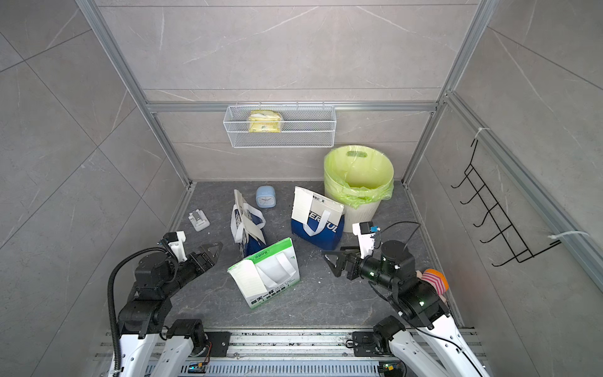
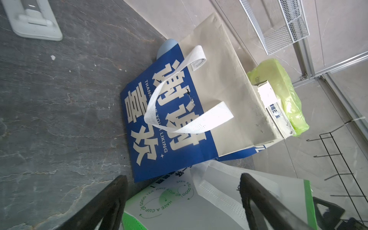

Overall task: Shred takeout receipts and throw away
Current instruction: Adjust the takeout bag at the center of the board.

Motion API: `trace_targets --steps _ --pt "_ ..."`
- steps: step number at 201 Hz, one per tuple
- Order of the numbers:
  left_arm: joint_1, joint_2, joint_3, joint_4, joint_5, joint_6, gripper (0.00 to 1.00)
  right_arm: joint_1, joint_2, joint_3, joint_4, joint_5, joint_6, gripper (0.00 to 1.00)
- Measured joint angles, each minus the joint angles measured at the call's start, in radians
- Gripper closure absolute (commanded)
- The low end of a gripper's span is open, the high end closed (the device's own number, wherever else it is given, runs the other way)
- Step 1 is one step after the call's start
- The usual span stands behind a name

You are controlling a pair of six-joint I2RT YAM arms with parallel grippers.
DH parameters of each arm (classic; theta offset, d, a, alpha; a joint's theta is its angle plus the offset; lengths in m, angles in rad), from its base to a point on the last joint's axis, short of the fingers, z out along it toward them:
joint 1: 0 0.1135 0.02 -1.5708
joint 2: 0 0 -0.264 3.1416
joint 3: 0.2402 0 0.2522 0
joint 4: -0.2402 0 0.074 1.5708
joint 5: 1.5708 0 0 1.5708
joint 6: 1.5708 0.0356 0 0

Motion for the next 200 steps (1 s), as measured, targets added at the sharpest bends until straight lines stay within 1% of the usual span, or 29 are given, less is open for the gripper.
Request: trace_targets --steps 29,51,71,90,109,141,160,176,200 --pt "-0.002 0.031 0.040 -0.001 0.092 0.003 0.09 0.186 0.120 -0.017 0.024 0.110 -0.010 0.00" --pt "-0.002 0.056 0.081 0.007 0.156 0.016 0.09 0.342 0.272 -0.007 0.084 0.219 -0.035 0.00" --pt "-0.012 0.083 0.097 0.023 0.198 0.024 0.10 0.413 0.413 0.004 0.161 0.280 -0.054 0.00" --pt "-0.035 0.111 0.102 0.037 0.222 0.032 0.10 0.426 0.502 0.011 0.228 0.322 -0.061 0.00" --pt "-0.072 0.135 0.102 0.052 0.236 0.037 0.11 0.426 0.558 0.035 0.274 0.359 -0.072 0.00" --pt "-0.160 0.171 0.104 0.073 0.246 0.050 0.12 0.426 0.606 0.084 0.334 0.448 -0.098 0.01" --pt "-0.216 0.178 0.104 0.080 0.240 0.064 0.12 0.426 0.640 0.113 0.353 0.502 -0.110 0.03" --pt "-0.242 0.180 0.104 0.080 0.229 0.074 0.12 0.421 0.671 0.129 0.373 0.539 -0.119 0.07" --pt "-0.266 0.201 0.114 0.083 0.219 0.080 0.14 0.392 0.696 0.130 0.397 0.573 -0.122 0.07"
